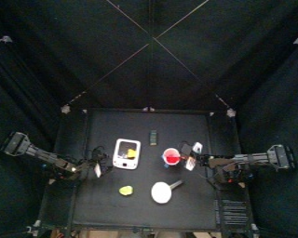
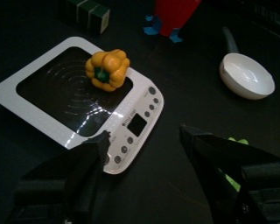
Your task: Grab knife
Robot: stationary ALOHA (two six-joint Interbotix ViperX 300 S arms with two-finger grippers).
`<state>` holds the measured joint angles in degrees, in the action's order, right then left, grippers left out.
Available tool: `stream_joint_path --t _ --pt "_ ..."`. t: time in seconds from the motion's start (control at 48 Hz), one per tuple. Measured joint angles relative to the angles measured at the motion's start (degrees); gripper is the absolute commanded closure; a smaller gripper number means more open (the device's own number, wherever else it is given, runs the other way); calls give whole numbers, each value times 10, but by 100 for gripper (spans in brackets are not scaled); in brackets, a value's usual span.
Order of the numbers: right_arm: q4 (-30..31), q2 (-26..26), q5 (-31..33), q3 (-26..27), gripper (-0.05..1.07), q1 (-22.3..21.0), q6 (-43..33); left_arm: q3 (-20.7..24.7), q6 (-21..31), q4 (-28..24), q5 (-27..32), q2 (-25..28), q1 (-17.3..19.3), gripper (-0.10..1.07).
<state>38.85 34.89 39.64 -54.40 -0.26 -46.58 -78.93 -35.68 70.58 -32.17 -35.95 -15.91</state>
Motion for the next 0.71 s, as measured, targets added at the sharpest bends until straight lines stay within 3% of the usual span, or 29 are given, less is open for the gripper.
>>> stream_joint_path --t 0.292,0.708 --pt "28 2 3 -9 9 -22 0 -2 0 0 1 0 1 1" --pt "62 2 -33 4 9 -93 0 -3 0 0 1 -1 2 1"
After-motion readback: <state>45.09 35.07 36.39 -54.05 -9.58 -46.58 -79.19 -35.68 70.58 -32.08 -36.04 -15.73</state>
